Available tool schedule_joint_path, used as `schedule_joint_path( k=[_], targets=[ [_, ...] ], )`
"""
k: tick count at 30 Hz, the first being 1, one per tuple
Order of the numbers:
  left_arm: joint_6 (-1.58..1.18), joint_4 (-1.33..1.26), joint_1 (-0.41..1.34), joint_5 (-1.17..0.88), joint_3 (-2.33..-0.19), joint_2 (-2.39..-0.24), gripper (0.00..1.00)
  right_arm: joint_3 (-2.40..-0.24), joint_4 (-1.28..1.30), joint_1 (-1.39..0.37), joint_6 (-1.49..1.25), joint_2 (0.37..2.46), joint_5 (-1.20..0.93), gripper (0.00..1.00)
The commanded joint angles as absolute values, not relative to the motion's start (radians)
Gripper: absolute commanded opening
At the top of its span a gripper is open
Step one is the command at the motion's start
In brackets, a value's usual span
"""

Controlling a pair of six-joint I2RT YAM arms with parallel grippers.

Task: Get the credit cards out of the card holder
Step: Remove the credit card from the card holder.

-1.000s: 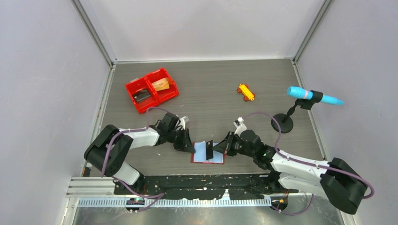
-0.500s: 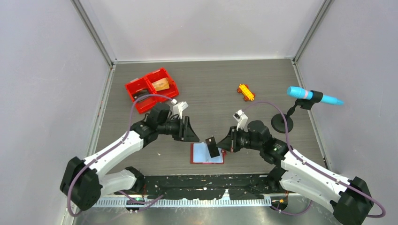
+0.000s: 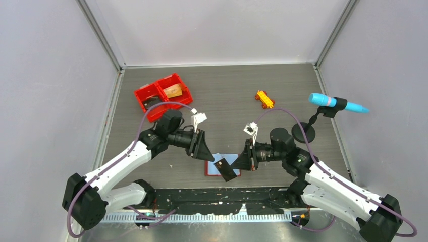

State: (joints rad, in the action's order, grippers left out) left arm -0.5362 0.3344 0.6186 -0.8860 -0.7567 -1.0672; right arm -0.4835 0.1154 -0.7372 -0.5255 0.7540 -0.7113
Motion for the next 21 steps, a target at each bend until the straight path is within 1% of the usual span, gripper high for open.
schedule_joint_path(
  k=[1,7,15,21],
  targets=[
    [-0.511,0.338,0.662,-1.005,-0.809,-1.082,0.43,-0.468,-0.035,-0.735,-0.56,0.738,-0.802,0.05],
    [-0.517,0.336,0.697,-1.011,-0.832,-1.123,0.43,-0.443,-0.102,-0.735,-0.604,0.759,-0.815,0.05],
    [-0.525,0.322,0.71,-1.01,-0.835,-1.143,0.36,-0.415,-0.173,-0.735,-0.652,0.746,-0.838,0.05],
    [-0.524,0.313,0.717,-0.978,-0.833,-1.167,0.36,-0.393,-0.212,-0.734,-0.678,0.744,-0.835,0.05]
  ],
)
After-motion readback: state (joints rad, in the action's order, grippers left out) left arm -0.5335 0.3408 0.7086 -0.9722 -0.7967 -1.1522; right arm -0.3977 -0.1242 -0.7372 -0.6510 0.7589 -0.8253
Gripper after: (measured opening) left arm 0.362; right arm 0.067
